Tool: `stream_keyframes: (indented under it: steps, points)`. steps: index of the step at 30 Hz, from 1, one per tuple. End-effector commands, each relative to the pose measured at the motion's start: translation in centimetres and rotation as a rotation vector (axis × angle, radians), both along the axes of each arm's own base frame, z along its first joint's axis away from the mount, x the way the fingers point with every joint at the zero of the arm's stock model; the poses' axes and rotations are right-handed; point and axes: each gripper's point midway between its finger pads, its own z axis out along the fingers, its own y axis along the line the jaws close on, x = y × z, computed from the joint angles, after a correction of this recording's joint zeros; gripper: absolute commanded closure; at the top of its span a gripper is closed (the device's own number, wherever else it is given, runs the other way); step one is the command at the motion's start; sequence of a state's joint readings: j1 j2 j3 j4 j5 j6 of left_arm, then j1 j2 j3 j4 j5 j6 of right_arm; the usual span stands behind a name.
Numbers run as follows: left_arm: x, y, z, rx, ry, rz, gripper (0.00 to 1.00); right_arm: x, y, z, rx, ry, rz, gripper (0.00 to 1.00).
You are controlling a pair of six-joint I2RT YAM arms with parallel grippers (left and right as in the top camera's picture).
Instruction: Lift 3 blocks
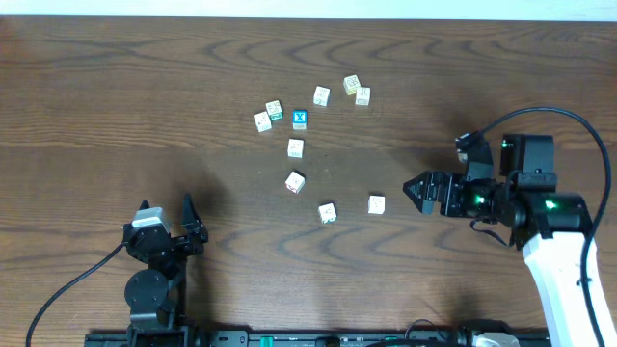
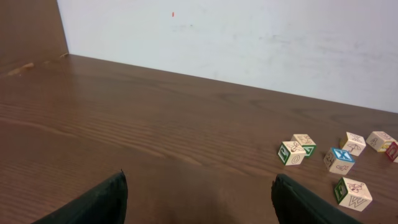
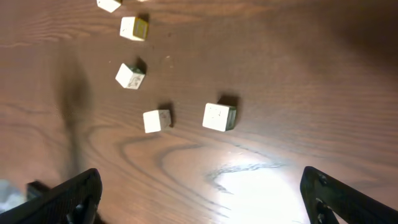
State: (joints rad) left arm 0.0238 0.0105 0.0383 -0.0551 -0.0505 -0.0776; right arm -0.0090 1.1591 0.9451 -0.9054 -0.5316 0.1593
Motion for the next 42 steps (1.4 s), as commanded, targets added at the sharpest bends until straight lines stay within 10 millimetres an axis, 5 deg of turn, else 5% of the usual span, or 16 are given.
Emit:
stream_keyframes:
  steps: [1, 7, 9, 15, 20, 24, 26, 29, 33, 38, 42]
  points:
    - [0.0, 0.0, -1.9, 0.004, 0.045, -0.003, 0.25, 0.0, 1.2, 0.2, 0.052, 0.029, 0.025, 0.01]
    - [0.0, 0.0, -1.9, 0.004, 0.045, -0.003, 0.25, -0.1, 1.3, -0.9, 0.021, 0.035, 0.093, 0.01]
    - [0.0, 0.0, -1.9, 0.004, 0.045, -0.003, 0.25, -0.6, 0.6, -2.0, -0.047, 0.092, 0.056, 0.12]
    - [0.0, 0.0, -1.9, 0.004, 0.045, -0.003, 0.25, -1.7, 1.0, -4.1, -0.198, 0.150, 0.067, 0.16]
    - [0.0, 0.0, -1.9, 0.004, 0.045, -0.003, 0.25, -1.2, 3.6, -4.7, -0.237, 0.106, 0.163, 0.50]
    - [0.0, 0.0, -1.9, 0.004, 0.045, -0.003, 0.25, -0.4, 4.3, -6.5, -0.329, 0.107, 0.168, 0.60]
    - [0.0, 0.0, -1.9, 0.004, 0.045, -0.003, 0.25, -0.1, 5.0, -7.4, -0.345, 0.111, 0.190, 0.56]
    - [0.0, 0.0, -1.9, 0.004, 0.045, -0.003, 0.25, 0.3, 5.9, -8.9, -0.343, 0.143, 0.186, 0.25]
    - [0.0, 0.0, -1.9, 0.004, 0.045, -0.003, 0.25, 0.9, 6.5, -11.1, -0.330, 0.206, 0.120, 0.18]
    - [0.0, 0.0, -1.9, 0.004, 0.045, -0.003, 0.25, 1.2, 6.6, -13.4, -0.328, 0.287, 0.032, 0.38]
    - [0.0, 0.0, -1.9, 0.004, 0.045, -0.003, 0.25, 1.5, 6.6, -14.7, -0.327, 0.319, -0.006, 0.44]
